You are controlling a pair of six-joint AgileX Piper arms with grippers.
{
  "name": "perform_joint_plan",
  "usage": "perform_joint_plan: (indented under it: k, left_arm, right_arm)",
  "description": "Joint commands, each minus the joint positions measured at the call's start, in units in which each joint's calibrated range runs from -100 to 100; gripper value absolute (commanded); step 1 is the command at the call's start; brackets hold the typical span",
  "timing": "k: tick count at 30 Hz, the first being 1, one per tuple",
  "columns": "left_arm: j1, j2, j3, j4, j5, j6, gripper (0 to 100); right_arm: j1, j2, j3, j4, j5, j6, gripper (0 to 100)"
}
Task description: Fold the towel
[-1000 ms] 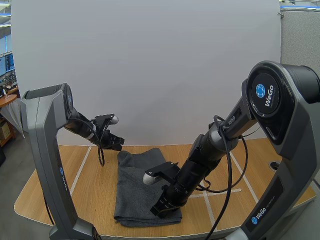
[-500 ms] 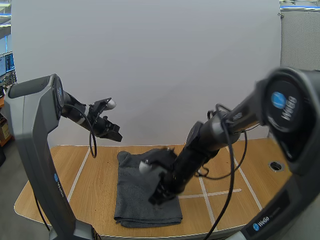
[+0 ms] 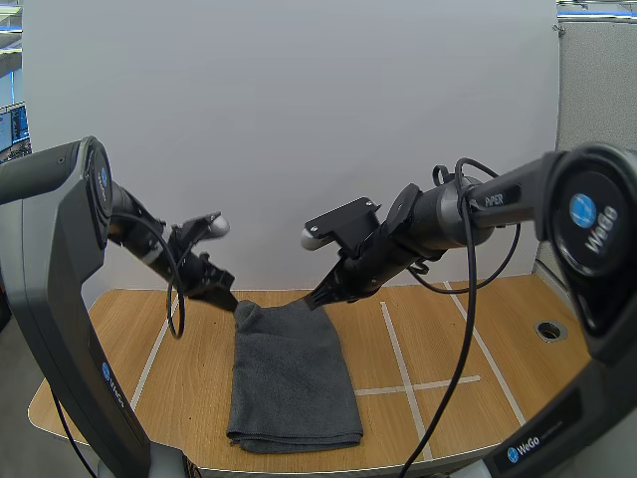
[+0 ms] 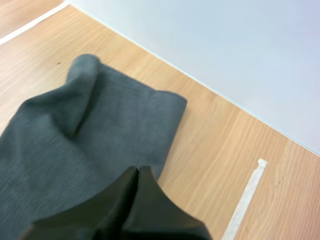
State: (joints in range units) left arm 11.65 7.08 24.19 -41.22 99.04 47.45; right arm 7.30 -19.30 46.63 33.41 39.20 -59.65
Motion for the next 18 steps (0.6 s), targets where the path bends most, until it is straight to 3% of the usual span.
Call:
perform_joint_plan:
  k: [1,8,18]
  left_arm:
    - [0.04,-2.4,10.8,-0.3,1.0,1.6,0]
    - [0.04,-7.9,22.2,-0.3,1.0,5.3,0]
    - [0.04,-10.3,32.7,-0.1,-5.6,8.1,0]
  right_arm:
    - [-2.4,8.1,-8.8,3.3,5.9,0.0,0]
    - [-5.0,19.9,-18.4,9.2,16.0,-3.1,0]
    - [-5.5,33.8,-30.4,11.6,24.5,-4.1,0]
